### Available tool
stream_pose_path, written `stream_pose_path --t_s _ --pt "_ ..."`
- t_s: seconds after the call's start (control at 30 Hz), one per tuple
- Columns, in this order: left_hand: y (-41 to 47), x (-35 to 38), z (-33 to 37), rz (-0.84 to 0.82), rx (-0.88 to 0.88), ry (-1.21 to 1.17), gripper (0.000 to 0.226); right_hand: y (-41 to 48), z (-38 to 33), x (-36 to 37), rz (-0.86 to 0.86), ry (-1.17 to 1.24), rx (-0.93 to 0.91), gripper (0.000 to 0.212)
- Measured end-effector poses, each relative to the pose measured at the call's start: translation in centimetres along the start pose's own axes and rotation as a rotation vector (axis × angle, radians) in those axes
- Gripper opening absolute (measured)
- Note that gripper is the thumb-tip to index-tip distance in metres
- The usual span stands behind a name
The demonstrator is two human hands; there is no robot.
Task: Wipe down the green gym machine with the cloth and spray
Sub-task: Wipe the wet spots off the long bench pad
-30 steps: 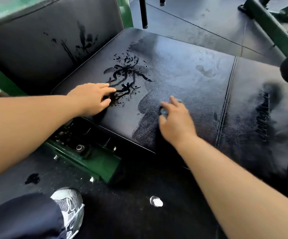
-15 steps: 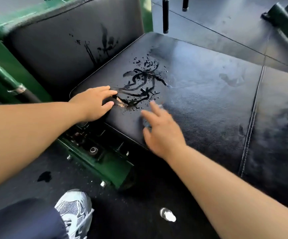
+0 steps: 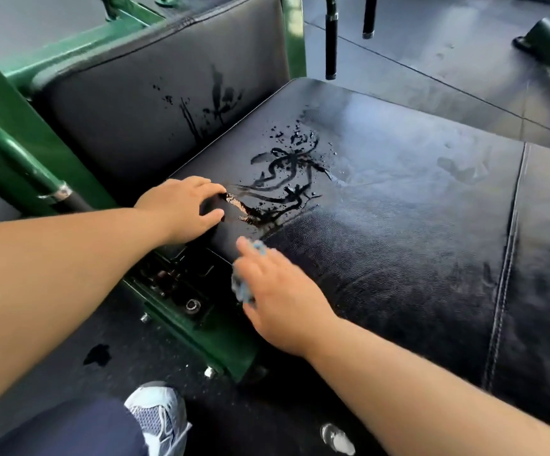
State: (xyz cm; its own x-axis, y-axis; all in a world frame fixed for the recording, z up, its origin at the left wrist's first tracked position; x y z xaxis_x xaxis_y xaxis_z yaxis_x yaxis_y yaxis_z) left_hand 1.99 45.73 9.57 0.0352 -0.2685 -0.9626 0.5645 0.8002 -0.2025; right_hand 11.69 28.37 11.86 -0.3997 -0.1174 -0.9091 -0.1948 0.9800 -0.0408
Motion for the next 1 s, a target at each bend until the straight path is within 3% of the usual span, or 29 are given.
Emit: stream_pose_path --t_s 0.07,0.13,0.2,0.23,0.3,0.43,0.5,0.63,0.7,0.77,0.83,0.93,1.0 --pt "0.2 -0.5 -0.1 0.001 0.013 0.012 0.049 0.5 1.8 -1.2 -0.093 -0.067 -0.102 0.034" --pt "0.3 -0.4 -0.3 -0.011 0.008 0.011 0.048 2.5 7.8 -3.9 -0.073 -0.13 0.149 0.032" --pt "0.0 0.3 -0.4 -0.01 -0.01 -0.009 0.048 3.6 13.2 -7.5 0.053 -0.147 0.5 0.033" --pt "0.0 0.7 -0.3 0.004 -0.015 -0.021 0.048 3.7 13.6 -8.0 0.109 -0.125 0.59 0.033" --pt "-0.1 1.0 -0.3 0.022 -0.015 -0.034 0.049 4.4 9.7 -5.7 0.108 -0.126 0.499 0.033" --pt "0.3 0.6 -0.6 -0.053 -0.013 0.012 0.049 3.9 0.5 -0.4 -0.029 -0.065 0.071 0.051" --pt "0.9 -0.4 -0.2 -0.084 -0.05 -0.114 0.046 3.5 2.3 -1.8 -0.059 -0.013 0.115 0.069" --pt "0.8 -1.9 2.8 0.133 -0.236 -0.787 0.047 1.5 8.3 -6.1 -0.078 0.018 0.371 0.115" --pt "-1.3 -1.7 6.4 0.239 -0.054 -0.857 0.048 0.8 10.0 -7.5 -0.159 0.0 0.442 0.122" --pt "-3.2 -0.8 10.9 0.19 0.249 -0.729 0.053 0.3 11.7 -8.4 -0.302 -0.032 0.485 0.118" --pt "-3.7 1.0 14.2 0.074 0.432 -0.489 0.051 -0.1 13.6 -9.4 -0.37 -0.1 0.539 0.098" --pt "-3.2 1.9 16.0 0.071 0.514 -0.37 0.042 0.4 15.5 -9.9 -0.222 -0.131 0.605 0.063" --pt "-3.0 1.7 14.7 0.1 0.602 -0.365 0.037 1.2 15.2 -8.4 -0.118 -0.089 0.611 0.052"
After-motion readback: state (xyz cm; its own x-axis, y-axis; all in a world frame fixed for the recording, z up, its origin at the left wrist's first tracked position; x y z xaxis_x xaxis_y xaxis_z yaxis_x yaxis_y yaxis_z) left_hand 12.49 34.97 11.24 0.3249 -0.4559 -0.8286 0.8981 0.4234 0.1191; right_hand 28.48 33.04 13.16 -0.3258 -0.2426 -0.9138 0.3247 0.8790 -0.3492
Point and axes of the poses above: each hand's wrist, its own y-axis towards the middle knuckle, its own x-axis out of the palm, z = x × y, the point moved 6 cm from there along y, towards the middle knuckle, and after that the axes turned 2 degrees about x, right-handed, at the moved point
